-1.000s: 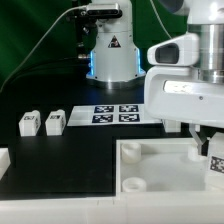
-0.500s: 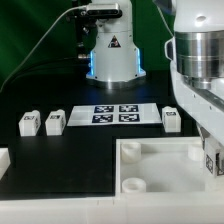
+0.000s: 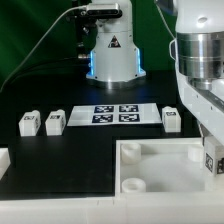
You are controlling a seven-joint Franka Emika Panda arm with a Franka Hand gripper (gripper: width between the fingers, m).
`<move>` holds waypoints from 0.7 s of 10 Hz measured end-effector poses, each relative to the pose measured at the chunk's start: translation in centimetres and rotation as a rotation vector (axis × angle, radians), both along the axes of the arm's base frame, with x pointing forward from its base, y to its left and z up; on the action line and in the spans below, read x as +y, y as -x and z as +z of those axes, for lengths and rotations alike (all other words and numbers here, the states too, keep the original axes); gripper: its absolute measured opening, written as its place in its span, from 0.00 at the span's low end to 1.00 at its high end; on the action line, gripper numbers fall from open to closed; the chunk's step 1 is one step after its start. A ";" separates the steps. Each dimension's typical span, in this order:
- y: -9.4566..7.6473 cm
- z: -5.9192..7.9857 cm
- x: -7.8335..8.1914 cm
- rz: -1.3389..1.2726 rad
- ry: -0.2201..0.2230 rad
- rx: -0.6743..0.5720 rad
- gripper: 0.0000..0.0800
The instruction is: Assemble one leg
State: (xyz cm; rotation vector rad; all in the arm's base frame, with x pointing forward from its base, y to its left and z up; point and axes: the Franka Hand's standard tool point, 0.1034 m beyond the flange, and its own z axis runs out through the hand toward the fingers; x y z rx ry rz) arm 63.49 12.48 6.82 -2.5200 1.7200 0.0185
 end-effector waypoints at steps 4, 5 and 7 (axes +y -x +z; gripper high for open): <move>-0.1 -0.1 -0.2 0.452 0.024 -0.052 0.81; -0.1 -0.1 -0.3 0.620 0.036 -0.067 0.81; -0.2 -0.3 -0.6 0.948 0.086 -0.103 0.81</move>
Offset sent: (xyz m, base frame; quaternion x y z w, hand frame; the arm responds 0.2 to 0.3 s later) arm 0.0000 0.0000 0.0000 0.0000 0.0000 -0.1790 0.9838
